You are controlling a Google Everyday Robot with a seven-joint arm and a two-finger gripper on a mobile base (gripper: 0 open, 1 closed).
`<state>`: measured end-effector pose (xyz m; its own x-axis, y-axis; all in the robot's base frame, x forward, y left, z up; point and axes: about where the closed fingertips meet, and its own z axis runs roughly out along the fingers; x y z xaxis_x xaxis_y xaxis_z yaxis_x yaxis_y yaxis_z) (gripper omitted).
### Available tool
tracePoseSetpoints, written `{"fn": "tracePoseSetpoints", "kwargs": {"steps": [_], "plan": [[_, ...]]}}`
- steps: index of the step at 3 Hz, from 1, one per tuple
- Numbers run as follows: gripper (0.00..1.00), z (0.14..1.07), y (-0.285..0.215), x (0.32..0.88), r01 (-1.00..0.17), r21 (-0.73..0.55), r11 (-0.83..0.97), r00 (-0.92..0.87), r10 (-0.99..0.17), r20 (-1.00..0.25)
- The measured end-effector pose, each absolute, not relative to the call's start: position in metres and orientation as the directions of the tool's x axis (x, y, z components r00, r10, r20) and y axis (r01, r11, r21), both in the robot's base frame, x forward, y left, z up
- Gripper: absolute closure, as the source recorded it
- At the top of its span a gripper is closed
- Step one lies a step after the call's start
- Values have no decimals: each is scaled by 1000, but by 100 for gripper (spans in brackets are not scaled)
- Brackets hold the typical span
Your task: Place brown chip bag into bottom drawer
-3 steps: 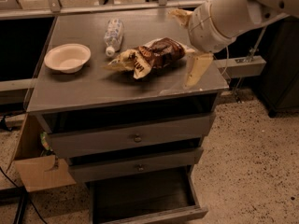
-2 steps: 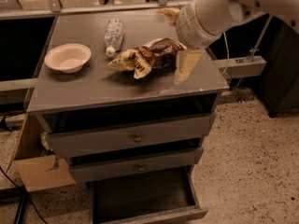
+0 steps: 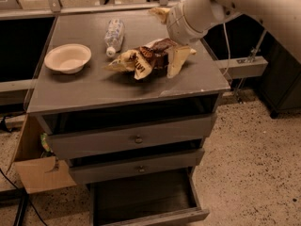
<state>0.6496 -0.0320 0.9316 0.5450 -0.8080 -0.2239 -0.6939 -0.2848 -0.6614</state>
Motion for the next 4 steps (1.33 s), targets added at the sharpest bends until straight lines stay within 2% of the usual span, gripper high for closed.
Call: {"fn": "tracePoseSetpoints", "kwargs": {"steps": [2,4], "plan": [[0,915,-35,690,-691,-671,-269,538,-812,-228],[9,903,-35,702,-701,-663,-262,530,-813,-239]]}}
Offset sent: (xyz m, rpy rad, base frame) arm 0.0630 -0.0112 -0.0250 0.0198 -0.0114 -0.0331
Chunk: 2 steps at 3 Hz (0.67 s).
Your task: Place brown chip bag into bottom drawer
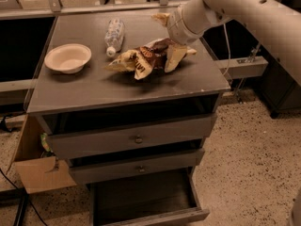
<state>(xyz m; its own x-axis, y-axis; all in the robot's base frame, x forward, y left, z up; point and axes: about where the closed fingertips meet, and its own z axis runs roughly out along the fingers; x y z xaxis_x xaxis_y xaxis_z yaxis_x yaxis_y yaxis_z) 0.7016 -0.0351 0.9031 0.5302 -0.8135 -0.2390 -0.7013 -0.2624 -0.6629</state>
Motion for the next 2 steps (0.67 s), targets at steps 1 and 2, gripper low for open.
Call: {"fn": "tracePoseSetpoints", "kwargs": {"steps": [1,2], "plan": [[11,890,-27,689,-712,-643,-282,548,-795,-258],[13,880,-18,674,-717,-627,-304,568,-777,-272]]}}
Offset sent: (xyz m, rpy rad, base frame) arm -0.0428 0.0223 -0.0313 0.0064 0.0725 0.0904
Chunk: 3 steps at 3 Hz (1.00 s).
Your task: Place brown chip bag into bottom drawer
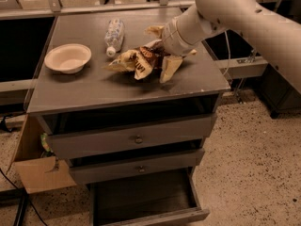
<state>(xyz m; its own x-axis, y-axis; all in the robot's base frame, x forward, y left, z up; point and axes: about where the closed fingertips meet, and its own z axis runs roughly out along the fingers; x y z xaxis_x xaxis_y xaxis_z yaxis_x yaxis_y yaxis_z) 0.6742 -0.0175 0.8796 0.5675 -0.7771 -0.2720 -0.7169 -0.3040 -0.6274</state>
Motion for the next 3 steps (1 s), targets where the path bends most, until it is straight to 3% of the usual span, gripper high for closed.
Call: {"fn": "tracePoseSetpoints", "kwargs": {"steps": [1,2,3], "plan": [[15,874,-6,667,-716,-623,-316,585,-758,-287],[25,877,6,668,-705,-632,-323,603,-741,-294],[25,881,14,671,-698,-640,-322,612,-732,-299]]}}
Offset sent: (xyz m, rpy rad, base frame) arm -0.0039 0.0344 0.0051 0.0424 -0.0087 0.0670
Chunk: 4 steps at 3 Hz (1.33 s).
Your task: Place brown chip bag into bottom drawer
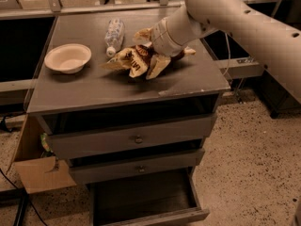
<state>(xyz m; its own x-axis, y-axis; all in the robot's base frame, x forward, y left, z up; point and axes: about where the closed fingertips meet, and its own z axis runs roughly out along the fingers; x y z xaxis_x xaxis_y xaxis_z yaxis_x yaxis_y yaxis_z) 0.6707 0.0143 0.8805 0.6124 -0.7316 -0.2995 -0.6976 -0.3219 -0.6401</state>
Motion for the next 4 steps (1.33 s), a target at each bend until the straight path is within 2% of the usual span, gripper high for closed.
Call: {"fn": "tracePoseSetpoints", "kwargs": {"steps": [3,4], "plan": [[26,864,-5,691,-733,-634,-246,561,-746,-360],[35,856,-14,698,-748,-628,-216,538,-752,-382]]}}
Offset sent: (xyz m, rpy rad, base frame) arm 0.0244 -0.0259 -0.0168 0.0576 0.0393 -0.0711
